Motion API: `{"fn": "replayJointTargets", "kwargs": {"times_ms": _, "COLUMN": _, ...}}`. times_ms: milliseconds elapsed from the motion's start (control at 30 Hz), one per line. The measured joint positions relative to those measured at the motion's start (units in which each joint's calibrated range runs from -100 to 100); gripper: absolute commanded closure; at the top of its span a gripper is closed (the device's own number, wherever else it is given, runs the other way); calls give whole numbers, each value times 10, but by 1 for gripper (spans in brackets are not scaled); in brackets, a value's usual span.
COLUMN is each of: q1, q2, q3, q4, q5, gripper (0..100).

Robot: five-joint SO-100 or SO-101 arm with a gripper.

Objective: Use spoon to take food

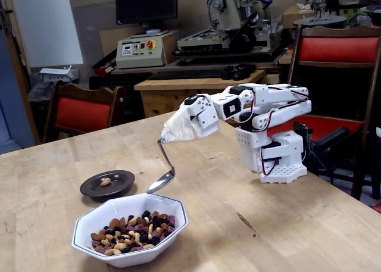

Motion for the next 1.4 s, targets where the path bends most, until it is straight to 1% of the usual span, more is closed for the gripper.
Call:
{"fn": "replayJointTargets", "kwargs": {"times_ms": 900, "q1": 0, "q2": 8, "q3": 0, "q4": 0, "q5": 0, "gripper": 95}}
{"fn": "replayJointTargets", "kwargs": {"times_ms": 1200, "q1": 0, "q2": -5, "q3": 112, "q4": -4, "q5": -2, "gripper": 96}}
{"fn": "replayJointTargets", "kwargs": {"times_ms": 1400, "q1": 0, "q2": -5, "q3": 112, "q4": -4, "q5": -2, "gripper": 95}}
